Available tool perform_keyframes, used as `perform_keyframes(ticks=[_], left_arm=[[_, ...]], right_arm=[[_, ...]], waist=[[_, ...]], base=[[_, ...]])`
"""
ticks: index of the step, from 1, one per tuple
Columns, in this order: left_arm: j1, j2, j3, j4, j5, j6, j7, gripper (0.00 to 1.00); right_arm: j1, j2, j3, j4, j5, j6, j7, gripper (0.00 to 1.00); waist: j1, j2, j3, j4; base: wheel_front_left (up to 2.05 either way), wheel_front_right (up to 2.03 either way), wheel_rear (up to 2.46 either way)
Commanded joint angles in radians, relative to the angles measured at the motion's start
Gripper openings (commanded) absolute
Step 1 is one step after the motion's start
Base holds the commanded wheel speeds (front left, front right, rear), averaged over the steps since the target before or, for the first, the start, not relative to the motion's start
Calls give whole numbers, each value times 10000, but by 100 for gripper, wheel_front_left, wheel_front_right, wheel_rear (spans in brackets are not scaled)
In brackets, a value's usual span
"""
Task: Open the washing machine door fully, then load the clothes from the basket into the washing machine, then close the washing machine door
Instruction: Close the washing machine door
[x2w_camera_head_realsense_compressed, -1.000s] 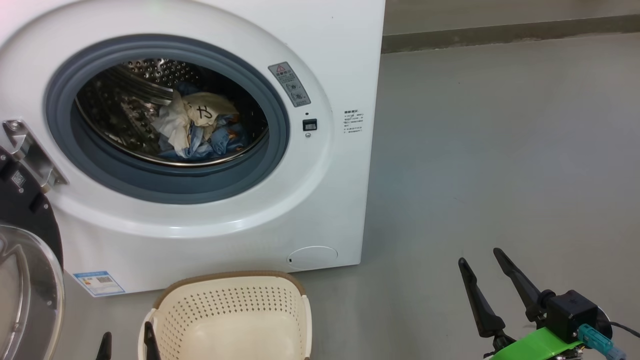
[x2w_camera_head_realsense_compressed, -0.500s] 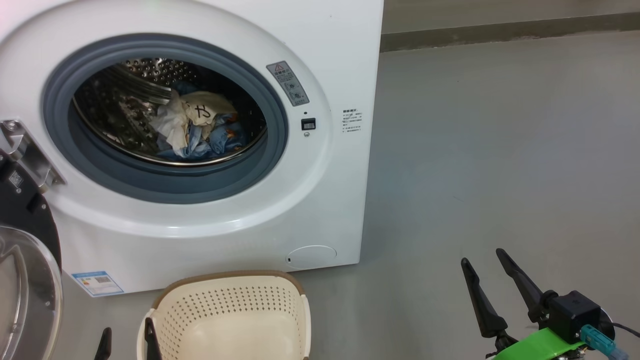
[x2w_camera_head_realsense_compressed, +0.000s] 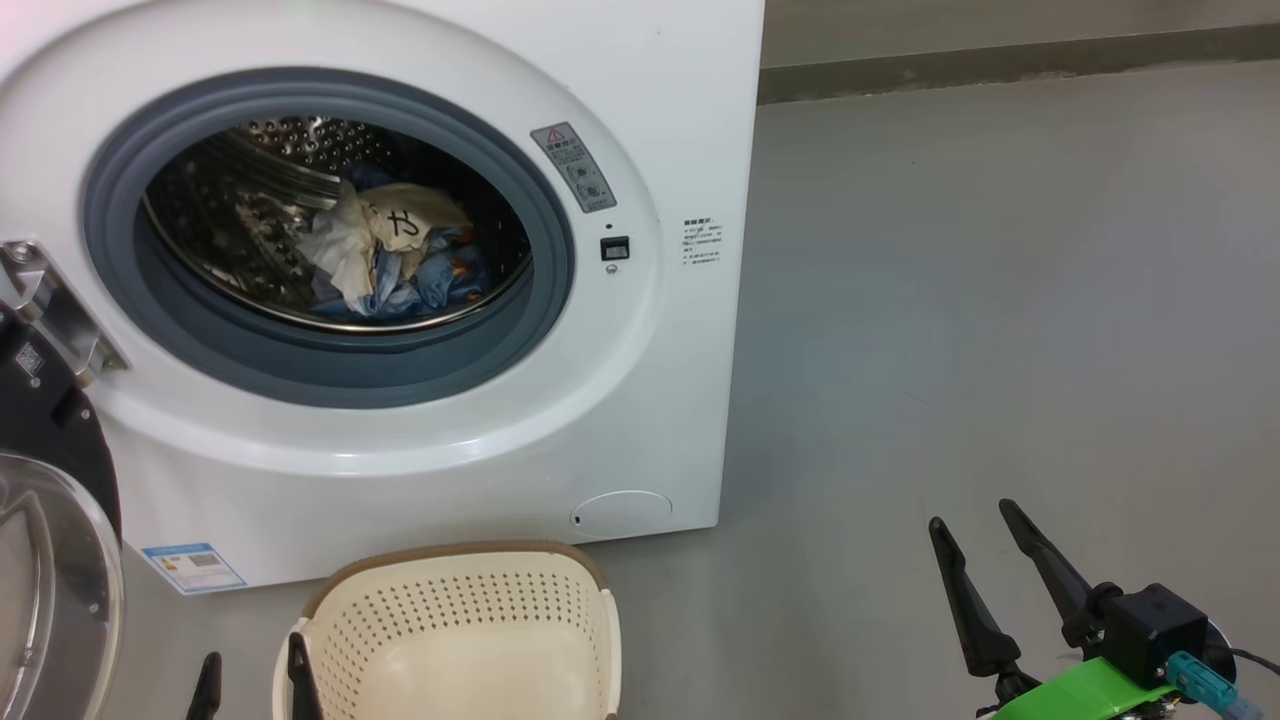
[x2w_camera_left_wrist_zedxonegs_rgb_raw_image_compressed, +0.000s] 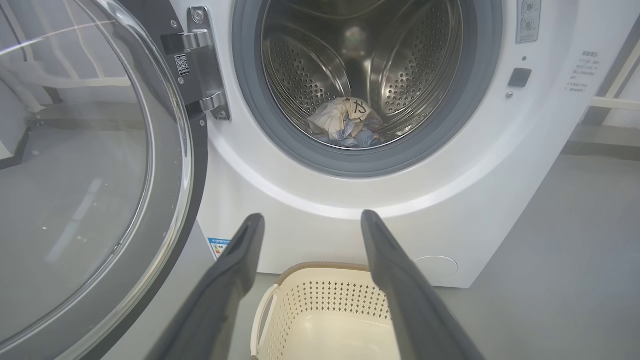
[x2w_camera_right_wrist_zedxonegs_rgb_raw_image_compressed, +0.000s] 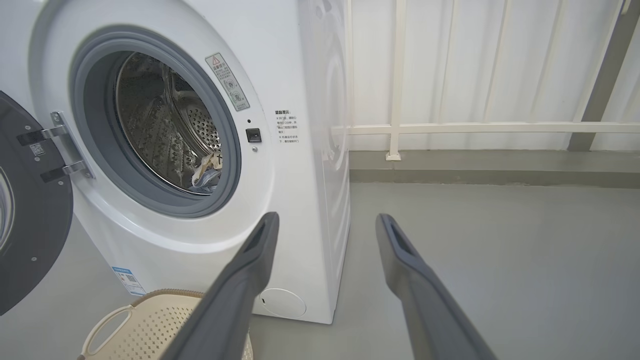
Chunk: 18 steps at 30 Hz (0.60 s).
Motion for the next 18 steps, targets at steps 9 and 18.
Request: perform_keyframes(ticks=[9, 18], left_arm=[[-96, 64, 345, -356, 116, 9, -65, 100], [-68, 64, 333, -414, 130, 10, -65, 100]], right_arm=[[6, -34, 158, -246, 45, 16, -48, 100], [11, -13, 145, -245, 39, 16, -48, 100]], waist=[[0, -1, 24, 25], [0, -1, 48, 4]], base=[[0, 0, 0], [0, 0, 0]])
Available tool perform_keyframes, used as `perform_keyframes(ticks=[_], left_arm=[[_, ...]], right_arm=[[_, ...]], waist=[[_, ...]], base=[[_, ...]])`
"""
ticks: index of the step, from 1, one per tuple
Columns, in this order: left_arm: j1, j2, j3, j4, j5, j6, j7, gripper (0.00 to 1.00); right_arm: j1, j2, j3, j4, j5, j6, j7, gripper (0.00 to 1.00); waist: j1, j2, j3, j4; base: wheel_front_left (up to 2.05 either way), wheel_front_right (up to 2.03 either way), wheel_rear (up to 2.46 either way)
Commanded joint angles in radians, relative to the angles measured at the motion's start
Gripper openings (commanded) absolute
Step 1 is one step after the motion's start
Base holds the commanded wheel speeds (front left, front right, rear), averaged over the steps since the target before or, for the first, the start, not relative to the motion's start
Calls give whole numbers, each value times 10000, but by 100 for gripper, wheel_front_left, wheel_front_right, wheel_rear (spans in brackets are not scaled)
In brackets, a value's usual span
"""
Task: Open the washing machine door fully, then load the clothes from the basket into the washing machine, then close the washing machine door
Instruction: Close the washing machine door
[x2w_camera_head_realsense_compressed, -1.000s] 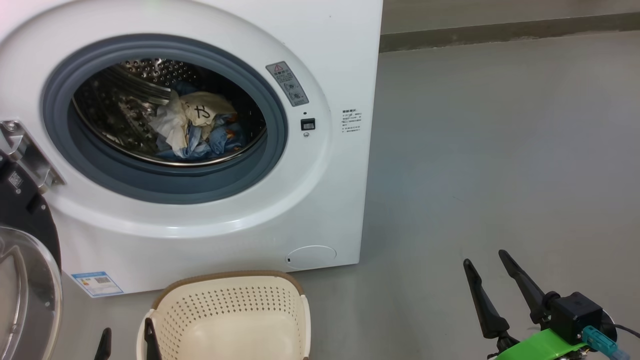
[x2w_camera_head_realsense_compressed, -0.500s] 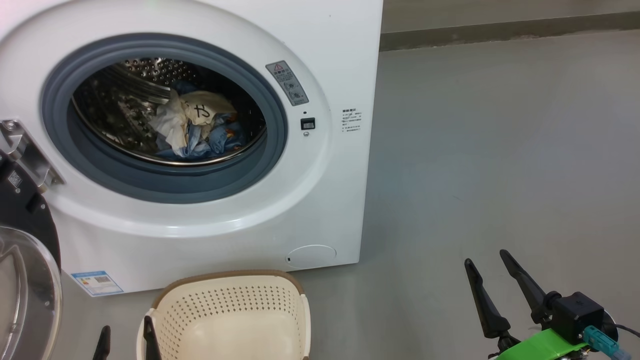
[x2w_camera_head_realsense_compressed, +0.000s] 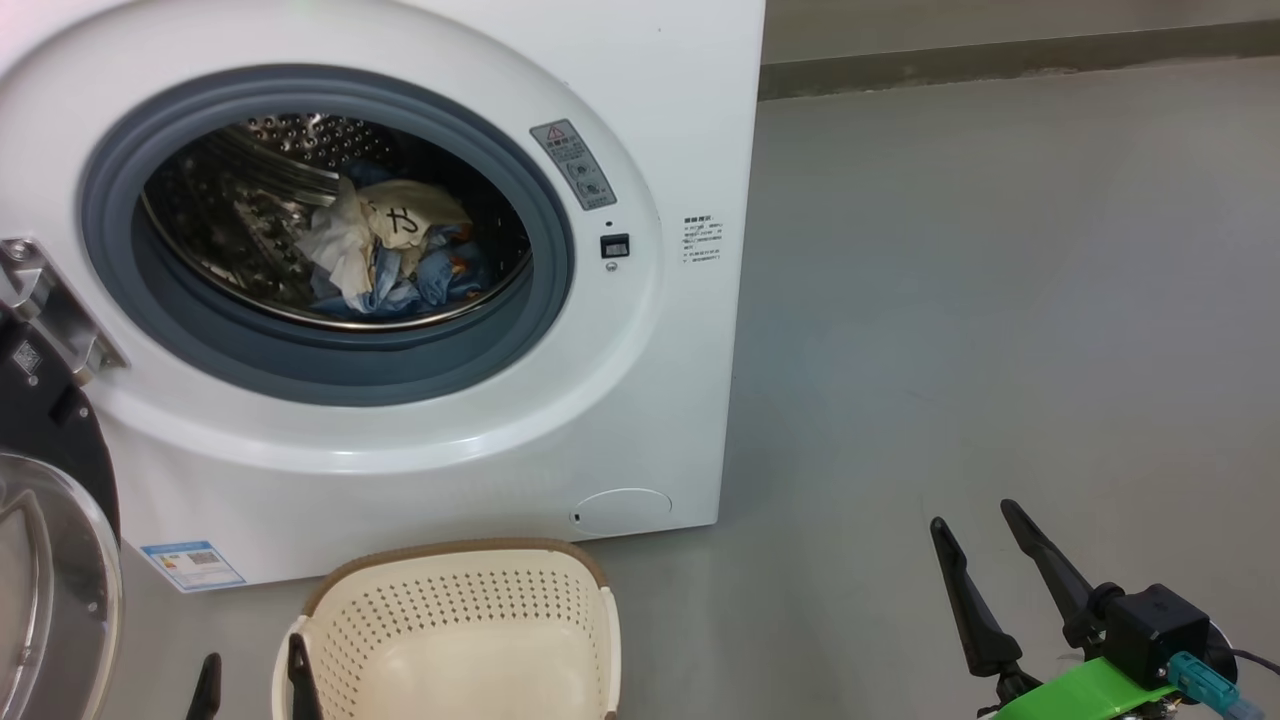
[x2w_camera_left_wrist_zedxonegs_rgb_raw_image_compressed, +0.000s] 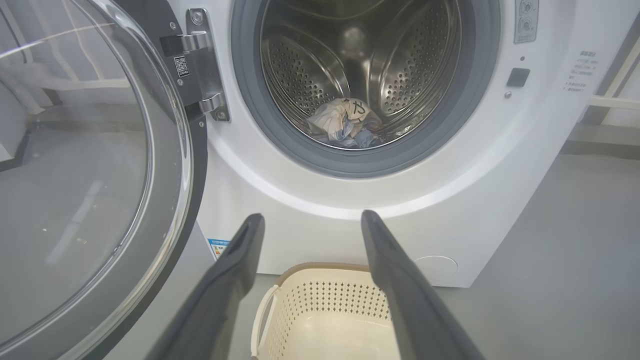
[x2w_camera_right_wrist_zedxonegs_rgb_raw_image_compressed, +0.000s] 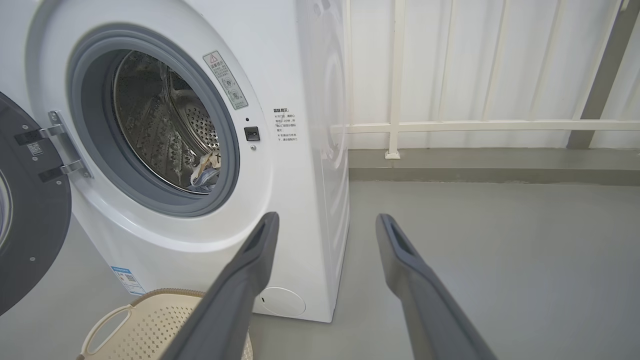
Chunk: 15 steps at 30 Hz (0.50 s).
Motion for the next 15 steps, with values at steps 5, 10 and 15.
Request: perform_keyframes(ticks=[5, 10, 15], left_arm=[[-104, 64, 311, -279, 98, -12, -65, 100], [-103, 64, 306, -307, 124, 7, -65, 100], [-90, 64, 297, -318, 153, 65, -65, 100]], right_arm=[[-1, -33, 162, -269, 22, 16, -48, 100], [13, -37, 150, -283, 17, 16, -48, 100], [1, -46, 156, -287, 21, 16, -48, 100]], waist=[[0, 0, 21, 9], [0, 0, 43, 37], [0, 0, 62, 46]], base=[[0, 0, 0], [0, 0, 0], [-8, 8, 0]])
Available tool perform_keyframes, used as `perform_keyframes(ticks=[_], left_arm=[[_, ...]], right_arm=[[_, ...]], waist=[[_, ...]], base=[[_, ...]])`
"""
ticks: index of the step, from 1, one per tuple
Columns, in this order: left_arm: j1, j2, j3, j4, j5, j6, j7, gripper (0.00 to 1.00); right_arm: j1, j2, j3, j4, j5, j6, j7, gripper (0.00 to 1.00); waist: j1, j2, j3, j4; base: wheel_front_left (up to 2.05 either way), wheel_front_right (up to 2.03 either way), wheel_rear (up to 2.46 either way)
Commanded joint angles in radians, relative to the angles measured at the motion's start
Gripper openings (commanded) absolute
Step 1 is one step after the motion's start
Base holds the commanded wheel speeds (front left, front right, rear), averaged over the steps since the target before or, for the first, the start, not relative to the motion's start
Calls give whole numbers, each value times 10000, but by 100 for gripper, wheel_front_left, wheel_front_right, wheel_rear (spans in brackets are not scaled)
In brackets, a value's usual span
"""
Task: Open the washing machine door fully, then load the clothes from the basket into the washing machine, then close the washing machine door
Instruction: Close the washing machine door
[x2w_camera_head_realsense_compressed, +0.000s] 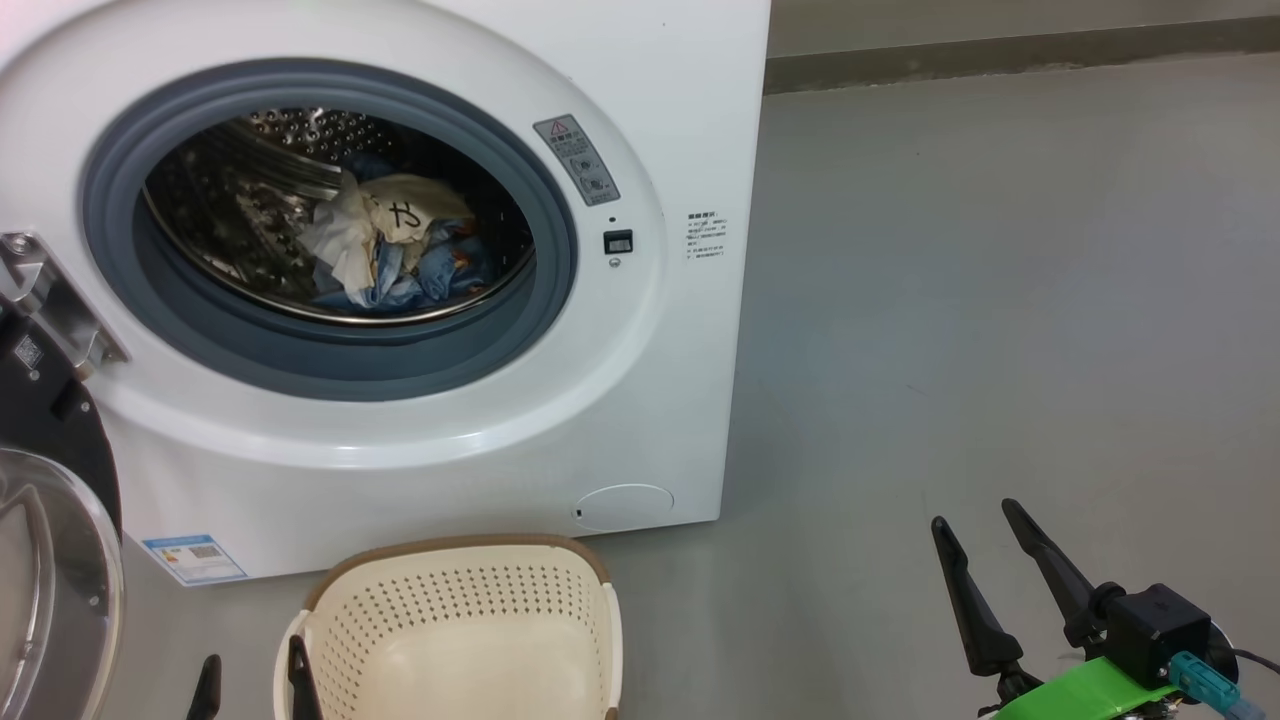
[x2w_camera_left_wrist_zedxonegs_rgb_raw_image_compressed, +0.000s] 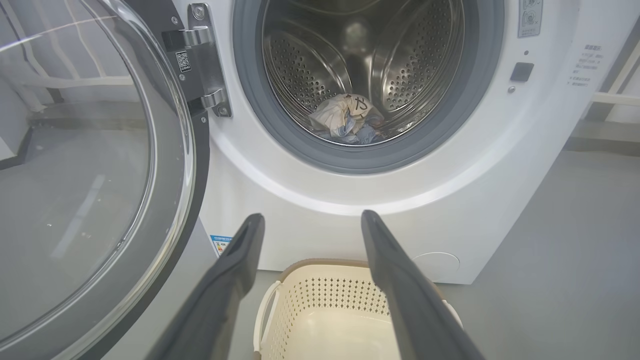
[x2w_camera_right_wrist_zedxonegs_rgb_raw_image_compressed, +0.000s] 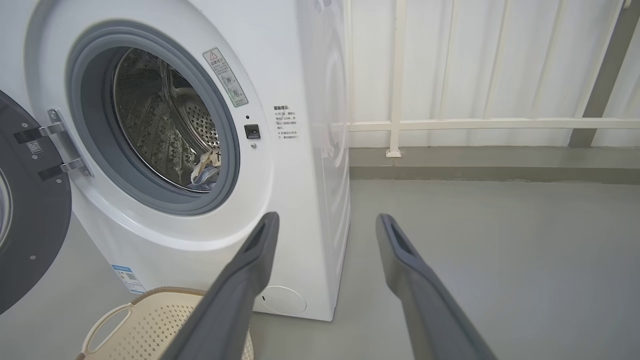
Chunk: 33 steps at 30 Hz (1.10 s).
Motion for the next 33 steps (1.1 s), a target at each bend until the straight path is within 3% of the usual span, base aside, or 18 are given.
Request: perform_keyframes(ticks=[1, 21, 33], left_arm=[[-173, 64, 312, -289, 135, 90, -65, 100], [-161, 64, 268, -339, 189, 87, -65, 100], [-200, 64, 267, -300, 205, 31, -65, 100]], right_arm=[[-4, -49, 173, -276, 21, 16, -48, 100], [-28, -25, 164, -272, 21, 16, -48, 100], [-41, 20, 100, -296, 7, 16, -48, 100]], waist=[[0, 0, 5, 3], [0, 0, 67, 14], [0, 0, 126, 53]], base=[[-41, 41, 0], [-127, 127, 0], [-29, 29, 0]])
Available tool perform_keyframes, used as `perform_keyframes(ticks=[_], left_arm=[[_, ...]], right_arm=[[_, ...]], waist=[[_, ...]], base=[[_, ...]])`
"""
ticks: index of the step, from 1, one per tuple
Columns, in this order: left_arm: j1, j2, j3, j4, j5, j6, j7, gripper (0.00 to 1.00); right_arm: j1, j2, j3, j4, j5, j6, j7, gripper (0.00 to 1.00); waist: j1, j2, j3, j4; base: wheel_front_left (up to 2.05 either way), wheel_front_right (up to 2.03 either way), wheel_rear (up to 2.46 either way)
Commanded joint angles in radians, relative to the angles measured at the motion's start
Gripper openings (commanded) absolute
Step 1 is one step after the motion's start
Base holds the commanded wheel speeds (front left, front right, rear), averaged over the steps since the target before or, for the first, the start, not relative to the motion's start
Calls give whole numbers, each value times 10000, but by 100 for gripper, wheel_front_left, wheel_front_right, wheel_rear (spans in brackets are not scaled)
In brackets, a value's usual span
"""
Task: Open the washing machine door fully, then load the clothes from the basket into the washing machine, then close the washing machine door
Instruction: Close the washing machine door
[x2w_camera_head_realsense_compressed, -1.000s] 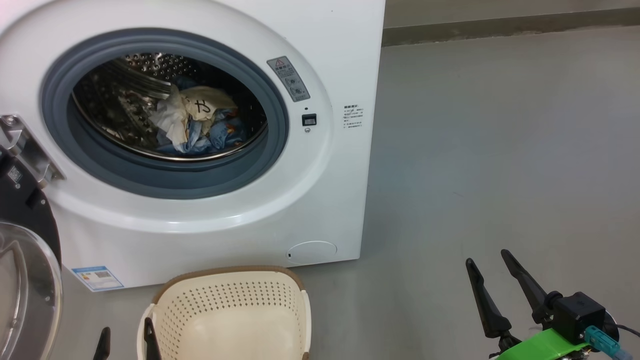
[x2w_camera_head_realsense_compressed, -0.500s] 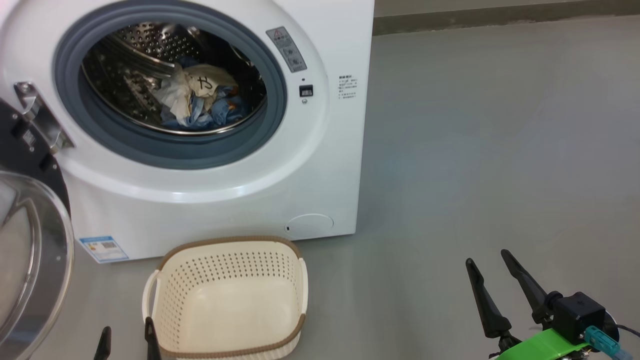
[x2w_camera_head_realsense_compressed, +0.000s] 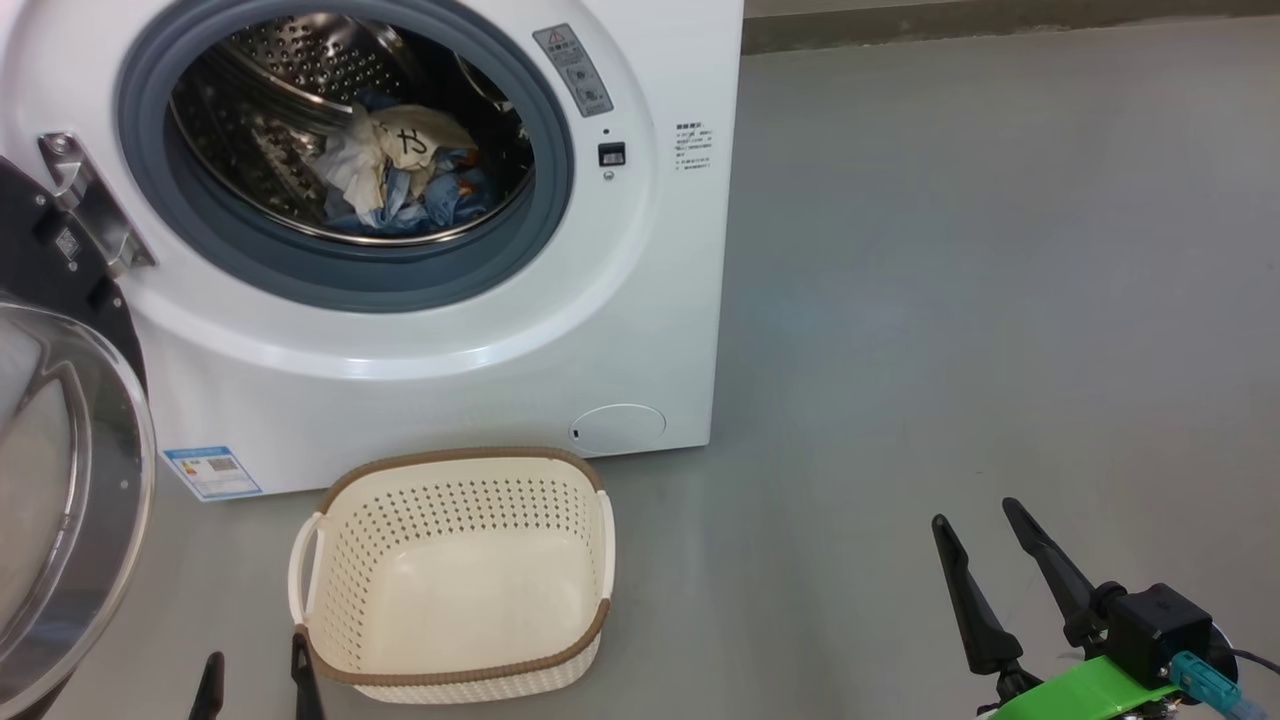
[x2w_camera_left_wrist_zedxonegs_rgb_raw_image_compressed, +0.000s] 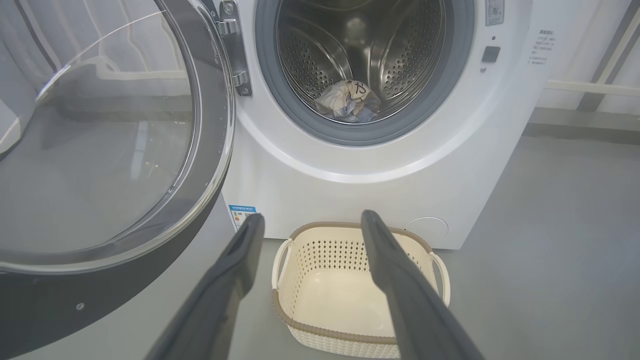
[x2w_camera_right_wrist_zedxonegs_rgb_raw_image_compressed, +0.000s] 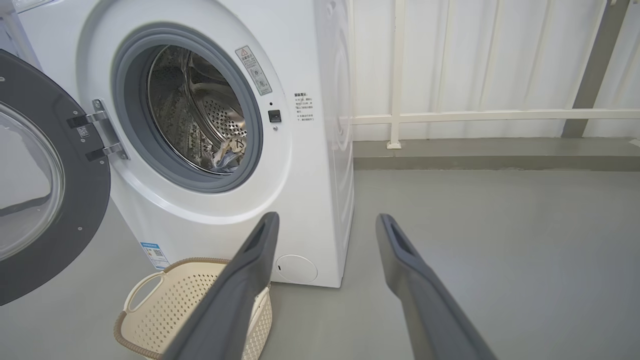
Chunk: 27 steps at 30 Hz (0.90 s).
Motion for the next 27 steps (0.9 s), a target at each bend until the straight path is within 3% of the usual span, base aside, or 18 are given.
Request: perform_keyframes(ticks=[1, 13, 27], left_arm=[[-207, 62, 313, -249, 121, -4, -65, 100], [-248, 62, 423, -414, 263, -89, -65, 100], [-239, 62, 556, -735, 331, -89, -65, 100]], right_arm=[[-40, -72, 168, -280, 4, 16, -48, 100], [-233, -134, 120, -303, -71, 16, -48, 100], [-616, -380, 307, -142, -100, 16, -48, 100]], waist=[[0, 0, 2, 11], [0, 0, 23, 437], [0, 0, 54, 2021]], base=[[0, 0, 0], [0, 0, 0], [0, 0, 0]])
